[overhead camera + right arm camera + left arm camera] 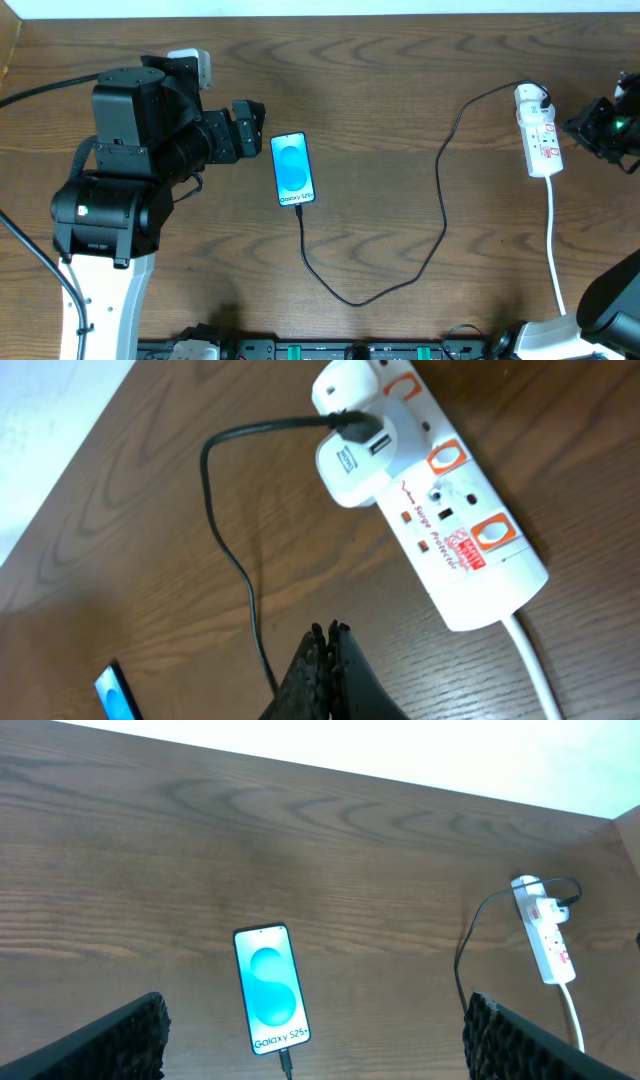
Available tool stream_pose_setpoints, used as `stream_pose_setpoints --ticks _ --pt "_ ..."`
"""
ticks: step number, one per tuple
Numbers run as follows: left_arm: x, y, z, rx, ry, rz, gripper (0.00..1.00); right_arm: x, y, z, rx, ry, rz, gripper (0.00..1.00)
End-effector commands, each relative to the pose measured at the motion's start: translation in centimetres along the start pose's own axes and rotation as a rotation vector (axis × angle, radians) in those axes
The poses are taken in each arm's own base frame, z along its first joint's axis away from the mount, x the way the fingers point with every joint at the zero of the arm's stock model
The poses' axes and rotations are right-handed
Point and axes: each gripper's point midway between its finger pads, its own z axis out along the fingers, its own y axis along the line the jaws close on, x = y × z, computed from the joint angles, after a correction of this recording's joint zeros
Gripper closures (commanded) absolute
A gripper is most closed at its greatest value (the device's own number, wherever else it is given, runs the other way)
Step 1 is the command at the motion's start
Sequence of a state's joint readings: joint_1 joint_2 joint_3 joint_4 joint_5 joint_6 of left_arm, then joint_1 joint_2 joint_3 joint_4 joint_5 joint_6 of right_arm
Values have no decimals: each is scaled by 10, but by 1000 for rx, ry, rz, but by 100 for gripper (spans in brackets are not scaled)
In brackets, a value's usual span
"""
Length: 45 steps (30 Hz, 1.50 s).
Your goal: Plug charger to phone and switch on socket
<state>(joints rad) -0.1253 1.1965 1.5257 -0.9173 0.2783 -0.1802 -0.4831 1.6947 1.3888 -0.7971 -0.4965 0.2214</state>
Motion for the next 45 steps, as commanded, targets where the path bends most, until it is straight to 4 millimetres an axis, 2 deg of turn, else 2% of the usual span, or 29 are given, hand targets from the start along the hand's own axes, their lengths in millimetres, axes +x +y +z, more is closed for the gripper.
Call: stream_pose_setpoints --ticks 1,17,21,26,38,45 --pt "-3 2 -2 -12 -10 1 7 -7 -5 5 3 -6 -12 99" --pt "-3 2 -2 -11 -10 1 7 -3 -28 75 -32 75 -16 99" --pt "-3 2 -3 -11 -11 1 6 -14 -44 83 42 34 38 99" --pt "-3 2 -2 -12 -10 1 6 -17 -62 95 87 22 91 99" --pt "-3 2 -2 -11 -10 1 6 -26 -83 111 95 -15 157 99" --pt "-3 2 -2 -11 -10 1 6 -35 -83 114 87 -46 146 99"
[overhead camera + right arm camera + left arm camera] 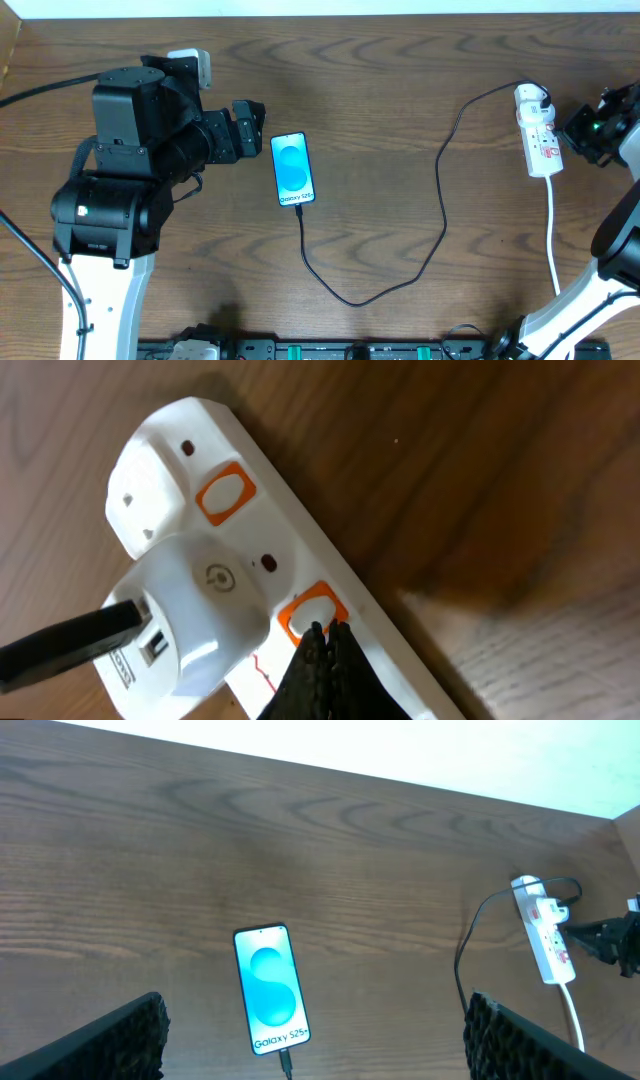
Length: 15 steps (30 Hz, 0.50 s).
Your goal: Plug charger to phone and switch on socket
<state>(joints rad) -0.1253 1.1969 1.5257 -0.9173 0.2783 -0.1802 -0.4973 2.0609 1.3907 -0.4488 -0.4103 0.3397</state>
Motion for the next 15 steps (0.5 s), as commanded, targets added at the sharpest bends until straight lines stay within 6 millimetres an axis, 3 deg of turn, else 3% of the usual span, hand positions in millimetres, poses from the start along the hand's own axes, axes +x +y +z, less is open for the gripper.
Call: stream_pose_setpoints --ticks 1,15 --pt "-3 2 -3 -11 -11 1 6 -12 1 -1 -9 -35 17 99" --pt "-3 2 -3 -11 -11 1 6 1 1 28 -81 25 42 99"
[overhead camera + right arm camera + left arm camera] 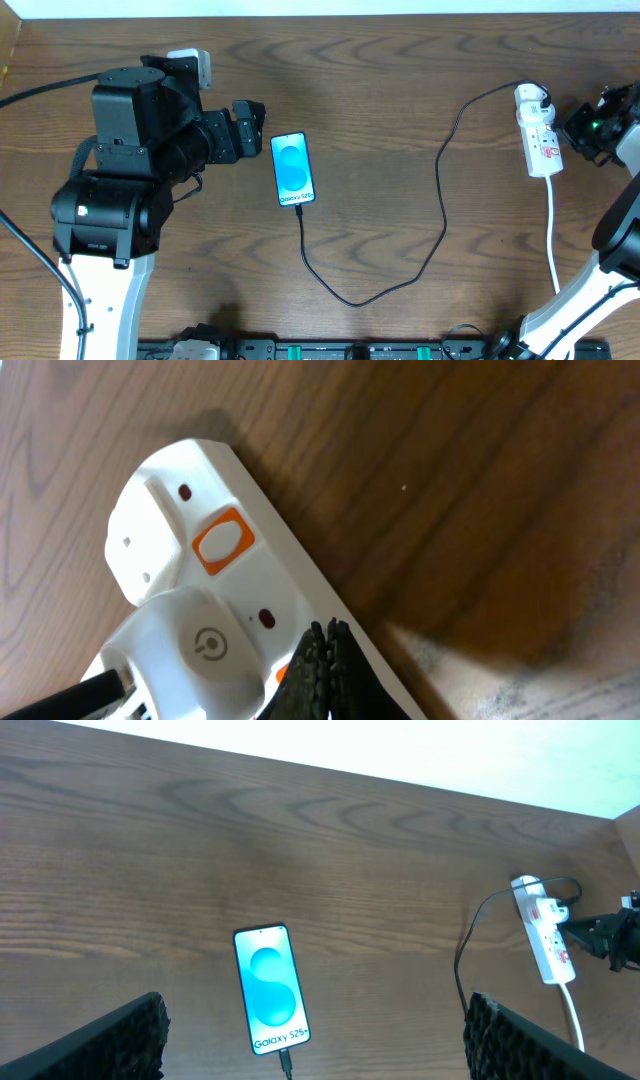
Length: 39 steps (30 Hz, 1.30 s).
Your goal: Plug charger to phone and switch on socket
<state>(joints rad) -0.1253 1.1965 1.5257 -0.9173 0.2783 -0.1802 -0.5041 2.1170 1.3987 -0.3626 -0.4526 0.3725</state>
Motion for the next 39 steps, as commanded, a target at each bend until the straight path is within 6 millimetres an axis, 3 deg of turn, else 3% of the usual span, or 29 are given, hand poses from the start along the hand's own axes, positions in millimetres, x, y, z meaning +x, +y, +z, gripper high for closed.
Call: stream_pose_setpoints --ticks 1,11,20,39 --pt "-3 2 -3 -11 -11 1 7 10 2 11 -36 47 21 99" --pt "-3 2 -2 -11 -10 1 6 12 14 11 -94 59 19 99" --pt "-3 2 -2 -11 -10 1 6 27 9 11 -67 117 48 99" --pt "-3 2 -3 -11 -11 1 6 47 23 18 -57 177 55 99"
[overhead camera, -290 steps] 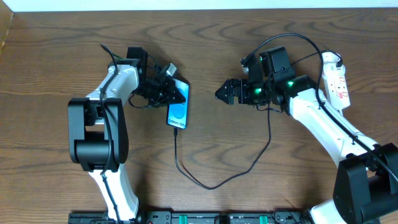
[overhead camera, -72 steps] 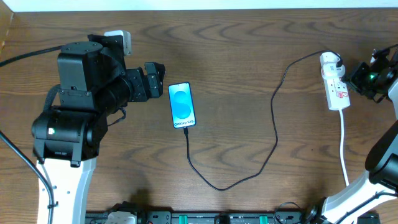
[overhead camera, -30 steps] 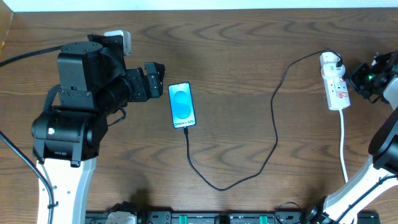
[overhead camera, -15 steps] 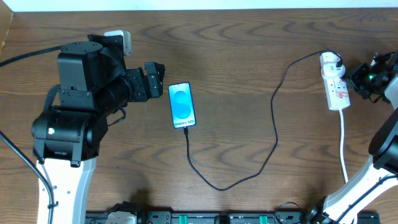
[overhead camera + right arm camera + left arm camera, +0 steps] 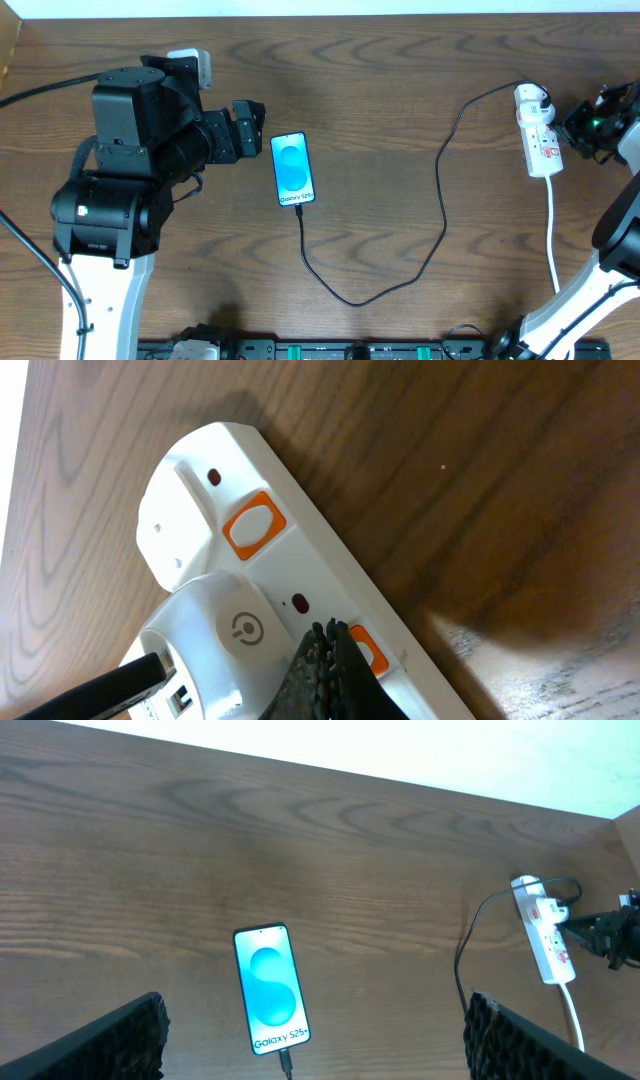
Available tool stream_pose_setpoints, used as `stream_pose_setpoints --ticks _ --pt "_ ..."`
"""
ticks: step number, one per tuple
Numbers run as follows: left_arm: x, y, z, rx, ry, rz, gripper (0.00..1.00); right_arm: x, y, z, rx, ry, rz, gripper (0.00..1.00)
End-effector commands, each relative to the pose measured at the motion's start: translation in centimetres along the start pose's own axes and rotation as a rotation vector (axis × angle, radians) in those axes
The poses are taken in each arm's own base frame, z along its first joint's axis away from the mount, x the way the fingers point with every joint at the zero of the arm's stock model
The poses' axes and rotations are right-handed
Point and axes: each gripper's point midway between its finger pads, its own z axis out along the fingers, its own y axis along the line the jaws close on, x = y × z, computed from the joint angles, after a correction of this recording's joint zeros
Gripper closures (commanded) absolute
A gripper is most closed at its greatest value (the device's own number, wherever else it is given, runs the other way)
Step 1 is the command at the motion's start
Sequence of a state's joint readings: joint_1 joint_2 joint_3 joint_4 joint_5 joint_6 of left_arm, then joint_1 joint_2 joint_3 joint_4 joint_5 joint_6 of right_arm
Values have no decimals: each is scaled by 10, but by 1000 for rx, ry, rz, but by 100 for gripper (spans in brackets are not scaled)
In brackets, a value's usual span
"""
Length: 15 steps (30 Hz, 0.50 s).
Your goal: Plug charger to phone and switch on socket
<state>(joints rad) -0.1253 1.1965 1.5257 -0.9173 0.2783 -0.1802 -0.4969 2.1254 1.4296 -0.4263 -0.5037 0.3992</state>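
Observation:
The phone [image 5: 293, 168] lies face up with a lit blue screen, and the black cable [image 5: 440, 215] is plugged into its bottom end. The cable runs to a white charger [image 5: 225, 635] seated in the white power strip [image 5: 537, 138] at the right. My right gripper [image 5: 329, 630] is shut, its tips right at the strip's second orange switch [image 5: 365, 656], beside the charger. Another orange switch [image 5: 252, 525] shows further up the strip. My left gripper [image 5: 312, 1020] stays open, back from the phone [image 5: 270, 988] and on its left in the overhead view.
The strip's white cord [image 5: 553, 245] runs toward the table's near edge. The table's far edge [image 5: 330, 770] lies behind the phone. My left arm's bulky body [image 5: 120, 180] stands at the left of the table.
In the right wrist view the strip has shifted slightly, and more of the second orange switch shows beside the shut fingertips. Phone, cable and left arm are unchanged.
My shut right gripper first hung well away from the power strip, with the whole strip in its view. Then it was down close at the second orange switch, and it has stayed at that switch with small shifts. The phone stayed plugged and lit throughout.

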Motion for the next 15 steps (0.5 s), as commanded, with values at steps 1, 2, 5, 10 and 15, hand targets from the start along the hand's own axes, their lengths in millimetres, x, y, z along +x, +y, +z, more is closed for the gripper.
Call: stream_pose_setpoints --ticks 1,2,5,10,15 --pt "-3 2 -2 -11 -10 1 6 39 11 21 -20 121 16 99" --pt "-3 2 -2 -11 -10 1 6 40 11 21 -16 123 20 99" --pt "-3 2 -2 -11 -10 1 6 43 10 23 4 130 32 99" --pt "-3 2 -3 -11 -11 1 6 48 15 25 4 142 31 99" --pt "-3 2 -3 -11 -11 1 6 55 22 29 3 158 26 99"
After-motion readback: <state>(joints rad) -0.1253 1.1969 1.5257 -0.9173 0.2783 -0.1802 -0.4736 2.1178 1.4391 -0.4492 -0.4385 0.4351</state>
